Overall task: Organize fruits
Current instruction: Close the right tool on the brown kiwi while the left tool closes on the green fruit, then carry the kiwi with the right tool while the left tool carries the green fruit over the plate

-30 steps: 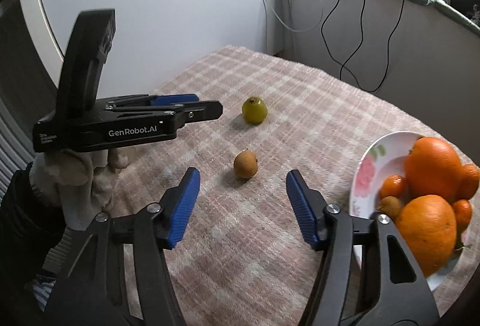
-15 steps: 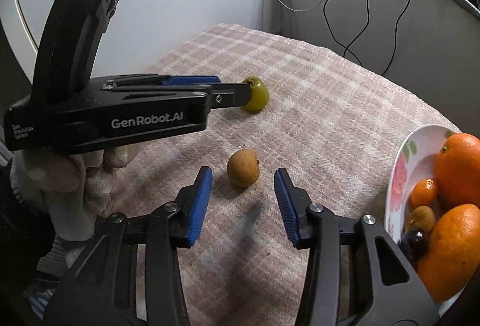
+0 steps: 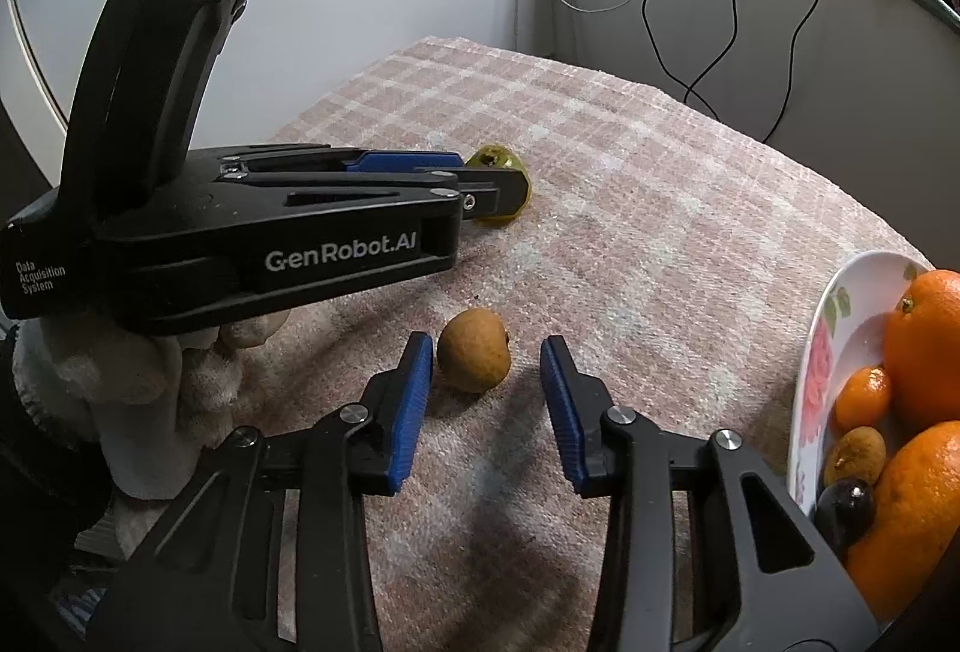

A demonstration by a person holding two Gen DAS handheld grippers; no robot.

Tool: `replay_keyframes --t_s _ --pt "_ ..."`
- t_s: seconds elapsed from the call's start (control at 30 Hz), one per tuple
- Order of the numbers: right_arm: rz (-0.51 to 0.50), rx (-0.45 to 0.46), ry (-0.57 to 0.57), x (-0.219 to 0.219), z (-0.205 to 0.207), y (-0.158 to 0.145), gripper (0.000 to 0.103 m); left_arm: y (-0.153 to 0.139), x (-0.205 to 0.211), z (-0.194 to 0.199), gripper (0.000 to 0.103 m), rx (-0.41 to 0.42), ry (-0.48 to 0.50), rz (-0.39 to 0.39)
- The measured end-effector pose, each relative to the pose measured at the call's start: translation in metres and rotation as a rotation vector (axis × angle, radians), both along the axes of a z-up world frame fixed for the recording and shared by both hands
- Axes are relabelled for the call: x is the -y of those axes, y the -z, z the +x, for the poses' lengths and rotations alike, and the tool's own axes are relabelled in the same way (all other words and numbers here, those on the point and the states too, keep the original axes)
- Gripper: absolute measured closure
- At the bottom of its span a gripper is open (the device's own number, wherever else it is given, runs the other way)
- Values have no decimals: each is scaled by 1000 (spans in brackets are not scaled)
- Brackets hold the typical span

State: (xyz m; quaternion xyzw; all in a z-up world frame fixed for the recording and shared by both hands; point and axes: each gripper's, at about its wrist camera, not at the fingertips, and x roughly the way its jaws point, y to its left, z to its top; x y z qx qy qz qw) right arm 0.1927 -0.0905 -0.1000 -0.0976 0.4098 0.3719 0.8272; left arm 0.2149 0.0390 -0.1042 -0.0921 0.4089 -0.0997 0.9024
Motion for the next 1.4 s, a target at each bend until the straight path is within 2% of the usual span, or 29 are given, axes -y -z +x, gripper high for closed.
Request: replay_keyframes --t_s 0.37,1.03,1.4 --pt "-12 13 -5 -5 -4 3 77 2 -3 0 76 -1 -8 -11" --pt "69 -6 13 20 -15 -9 77 -7 -1 -16 77 17 -14 -9" --pt "135 21 56 68 -37 -31 78 -27 18 -31 77 63 17 -22"
